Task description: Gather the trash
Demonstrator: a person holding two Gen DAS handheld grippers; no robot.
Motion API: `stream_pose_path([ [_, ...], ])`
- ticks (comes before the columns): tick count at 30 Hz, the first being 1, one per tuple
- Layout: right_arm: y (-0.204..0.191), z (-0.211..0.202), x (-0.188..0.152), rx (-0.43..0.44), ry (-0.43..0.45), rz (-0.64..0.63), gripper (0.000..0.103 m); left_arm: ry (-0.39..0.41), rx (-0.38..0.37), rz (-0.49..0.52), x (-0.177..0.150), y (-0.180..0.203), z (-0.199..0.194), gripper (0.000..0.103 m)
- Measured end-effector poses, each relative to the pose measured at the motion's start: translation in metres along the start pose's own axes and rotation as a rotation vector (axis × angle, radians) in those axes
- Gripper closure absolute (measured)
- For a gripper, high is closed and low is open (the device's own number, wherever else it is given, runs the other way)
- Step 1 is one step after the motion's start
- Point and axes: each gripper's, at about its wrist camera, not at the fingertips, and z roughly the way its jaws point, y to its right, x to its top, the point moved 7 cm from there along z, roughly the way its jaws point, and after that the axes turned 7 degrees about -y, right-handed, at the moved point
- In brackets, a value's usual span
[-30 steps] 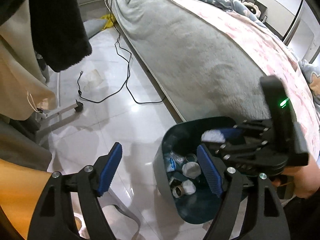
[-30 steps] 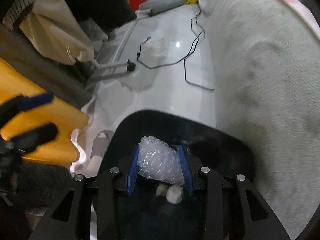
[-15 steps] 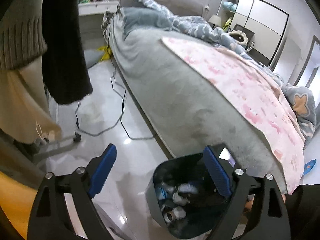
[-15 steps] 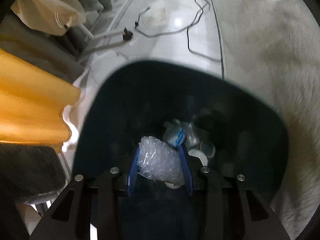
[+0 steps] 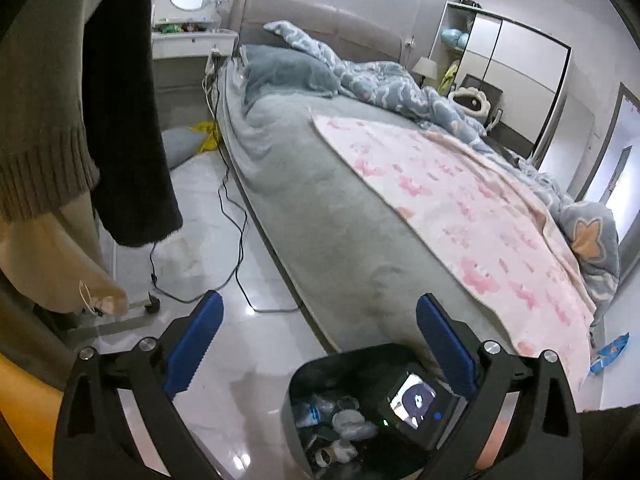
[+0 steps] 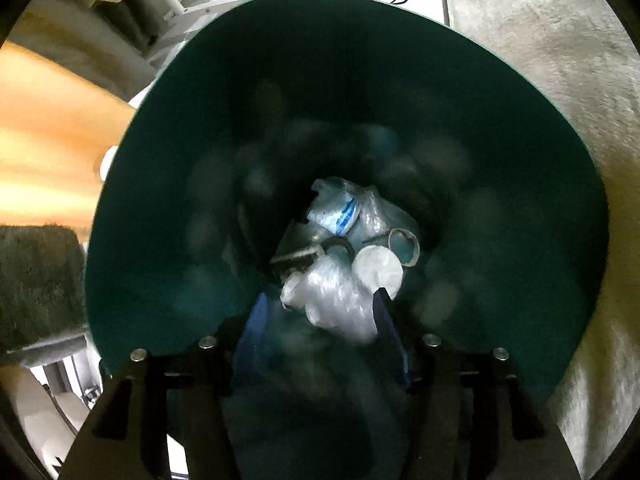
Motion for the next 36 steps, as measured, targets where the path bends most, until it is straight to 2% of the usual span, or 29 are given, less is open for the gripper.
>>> stream_pose_path([
  [3,-0.002,-0.017,-0.007,-0.012,0.030,-0.016,0.039,0.029,0.000,-0.006,0.007,0.009,-0.010,0.003],
  [11,-0.006,-0.094,-0.029,-0.025,0.264,0.025,0.024,0.101,0.007,0.031,0.014,0.041,-0.033,0.003],
  [13,-0.006,-0.114,-0.036,-0.028,0.323,0.039,0.022,0.129,0.040,0.048,0.013,0.044,-0.043,0.003],
  [15,-0.006,-0.138,-0.045,-0.081,0.392,0.037,0.017,0.147,0.050,0.059,0.012,0.047,-0.050,0.003],
  [17,-0.002,-0.164,-0.056,-0.146,0.465,0.042,0.017,0.168,0.061,0.058,0.013,0.050,-0.059,0.003],
  [19,0.003,-0.183,-0.064,-0.160,0.522,0.066,0.015,0.180,0.067,0.057,0.010,0.054,-0.065,0.003],
  [24,0.027,-0.257,-0.113,-0.201,0.721,0.165,0.004,0.197,0.114,0.073,-0.004,0.071,-0.080,0.003],
  [30,0.059,-0.326,-0.184,-0.255,0.905,0.269,0.004,0.193,0.128,0.067,-0.022,0.092,-0.088,0.003],
  [33,0.077,-0.352,-0.210,-0.315,0.950,0.291,0.003,0.187,0.158,0.076,-0.030,0.106,-0.089,0.003],
  [36,0.100,-0.375,-0.239,-0.345,0.999,0.338,0.003,0.195,0.150,0.090,-0.031,0.124,-0.094,0.003],
])
